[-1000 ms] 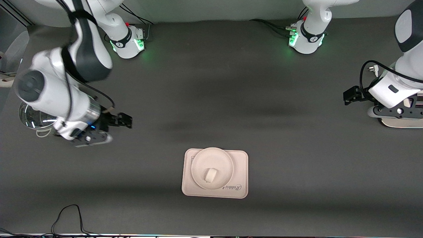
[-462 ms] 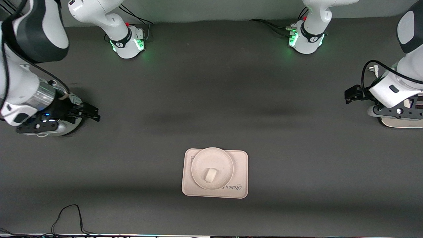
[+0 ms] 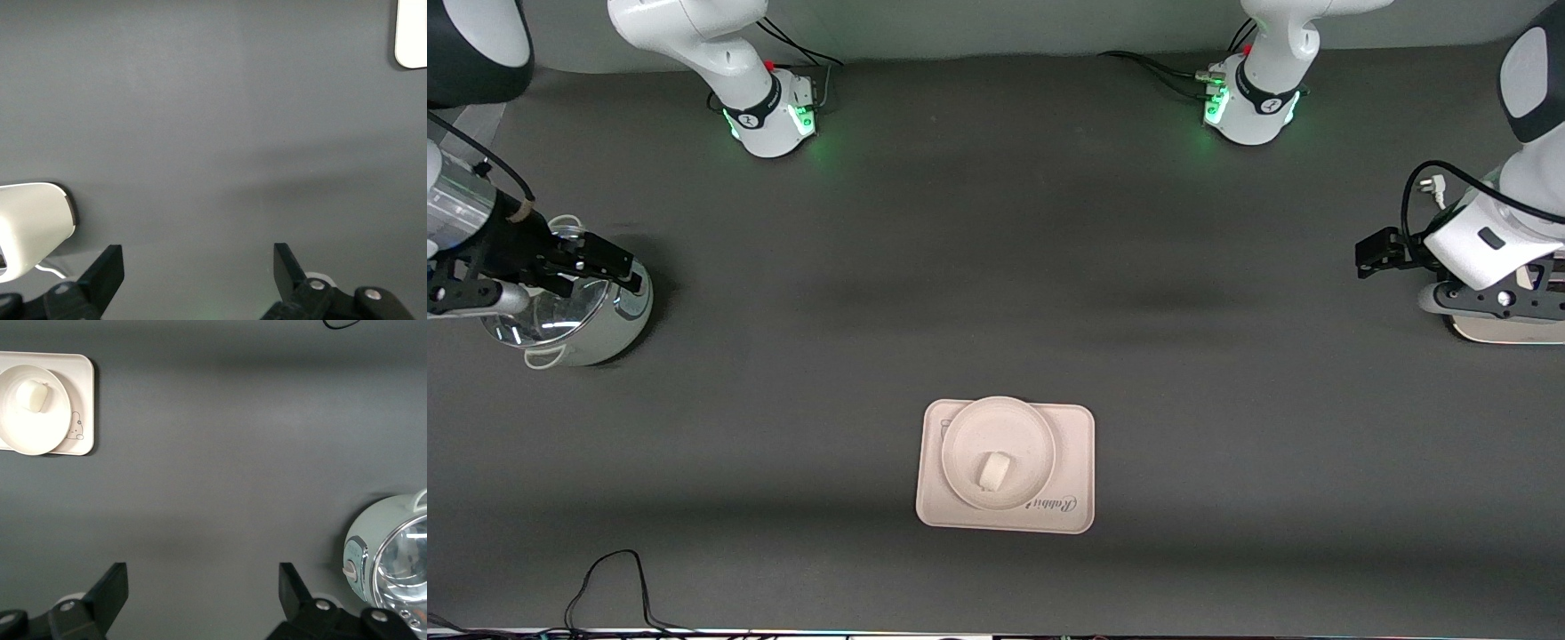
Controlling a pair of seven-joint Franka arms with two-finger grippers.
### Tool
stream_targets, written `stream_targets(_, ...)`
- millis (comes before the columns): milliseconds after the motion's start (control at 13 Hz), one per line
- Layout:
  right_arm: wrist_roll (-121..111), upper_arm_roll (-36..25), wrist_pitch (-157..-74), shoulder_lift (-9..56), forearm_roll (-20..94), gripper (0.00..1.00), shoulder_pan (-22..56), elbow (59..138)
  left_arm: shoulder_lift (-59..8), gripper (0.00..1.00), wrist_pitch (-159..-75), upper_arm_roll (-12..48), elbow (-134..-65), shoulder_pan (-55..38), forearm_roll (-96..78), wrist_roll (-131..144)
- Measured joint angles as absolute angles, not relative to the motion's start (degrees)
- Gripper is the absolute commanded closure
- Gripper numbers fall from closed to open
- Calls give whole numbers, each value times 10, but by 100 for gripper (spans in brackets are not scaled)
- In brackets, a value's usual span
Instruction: Place bun in plate and plate on tray
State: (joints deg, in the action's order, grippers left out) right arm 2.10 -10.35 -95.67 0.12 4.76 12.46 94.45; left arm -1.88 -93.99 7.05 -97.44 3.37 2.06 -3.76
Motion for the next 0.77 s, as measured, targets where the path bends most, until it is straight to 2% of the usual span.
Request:
stream_targets(308,21,13,-956,1,47,0,15,951,-11,0,-938,68,-965,37,-5,-38)
stream_targets(769,21,26,-956,1,46,0,-7,966,16,0,-927,58,-961,39,-12,-38)
